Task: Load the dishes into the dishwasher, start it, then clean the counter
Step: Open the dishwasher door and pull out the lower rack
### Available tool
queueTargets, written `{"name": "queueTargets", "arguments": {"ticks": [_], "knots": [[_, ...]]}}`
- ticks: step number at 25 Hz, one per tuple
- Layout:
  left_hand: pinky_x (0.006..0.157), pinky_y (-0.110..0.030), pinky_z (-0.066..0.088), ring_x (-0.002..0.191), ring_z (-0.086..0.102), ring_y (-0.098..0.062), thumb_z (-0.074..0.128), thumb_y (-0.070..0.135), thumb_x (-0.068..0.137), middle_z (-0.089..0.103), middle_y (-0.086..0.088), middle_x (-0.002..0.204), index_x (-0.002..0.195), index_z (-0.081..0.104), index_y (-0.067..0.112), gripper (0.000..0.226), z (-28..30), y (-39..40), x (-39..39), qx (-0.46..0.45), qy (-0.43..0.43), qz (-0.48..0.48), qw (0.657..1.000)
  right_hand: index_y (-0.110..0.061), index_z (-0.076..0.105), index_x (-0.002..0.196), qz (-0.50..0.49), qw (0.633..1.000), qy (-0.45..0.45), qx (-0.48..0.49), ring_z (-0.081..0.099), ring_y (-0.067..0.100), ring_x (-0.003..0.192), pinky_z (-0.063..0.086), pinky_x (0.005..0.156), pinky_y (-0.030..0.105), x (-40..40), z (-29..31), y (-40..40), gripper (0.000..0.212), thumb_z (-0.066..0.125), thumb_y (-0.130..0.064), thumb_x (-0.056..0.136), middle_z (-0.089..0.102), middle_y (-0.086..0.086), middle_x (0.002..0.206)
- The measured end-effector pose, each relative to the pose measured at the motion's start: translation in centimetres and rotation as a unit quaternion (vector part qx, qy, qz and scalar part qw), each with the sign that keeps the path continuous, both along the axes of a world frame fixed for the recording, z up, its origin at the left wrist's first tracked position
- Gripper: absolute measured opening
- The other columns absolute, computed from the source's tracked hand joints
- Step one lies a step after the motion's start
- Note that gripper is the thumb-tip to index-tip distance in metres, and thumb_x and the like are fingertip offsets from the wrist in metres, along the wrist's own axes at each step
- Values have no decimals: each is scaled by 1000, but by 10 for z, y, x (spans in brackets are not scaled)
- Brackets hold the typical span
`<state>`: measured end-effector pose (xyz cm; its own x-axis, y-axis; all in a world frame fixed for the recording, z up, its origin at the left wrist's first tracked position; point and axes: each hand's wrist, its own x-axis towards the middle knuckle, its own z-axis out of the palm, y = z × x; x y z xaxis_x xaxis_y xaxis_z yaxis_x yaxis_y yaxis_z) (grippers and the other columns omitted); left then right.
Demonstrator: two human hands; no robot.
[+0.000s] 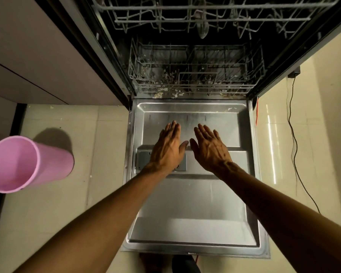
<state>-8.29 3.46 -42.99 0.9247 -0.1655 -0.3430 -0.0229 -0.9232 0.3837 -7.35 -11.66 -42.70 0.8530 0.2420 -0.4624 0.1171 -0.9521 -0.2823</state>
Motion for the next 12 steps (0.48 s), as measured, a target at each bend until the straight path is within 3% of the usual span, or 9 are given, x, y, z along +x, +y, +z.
{"name": "queueTargets", "arguments": {"ticks": [9,12], "knots": [[120,-29,12,149,7,-19,29,42,103,8,-10,161,152,9,6,64,0,-4,89,2,-52,-22,998,-8,13,154,-8,999,-52,1,5,24,150,3,122,39,92,5,-15,58,19,-39,105,8,12,162],[120,-28,10,149,9,-21,25,38,105,9,-12,161,152,12,5,59,-1,-10,123,0,-66,-21,998,-8,10,155,-15,997,-70,-6,3,24,150,3,122,40,127,5,-14,58,19,-37,106,6,12,163]]}}
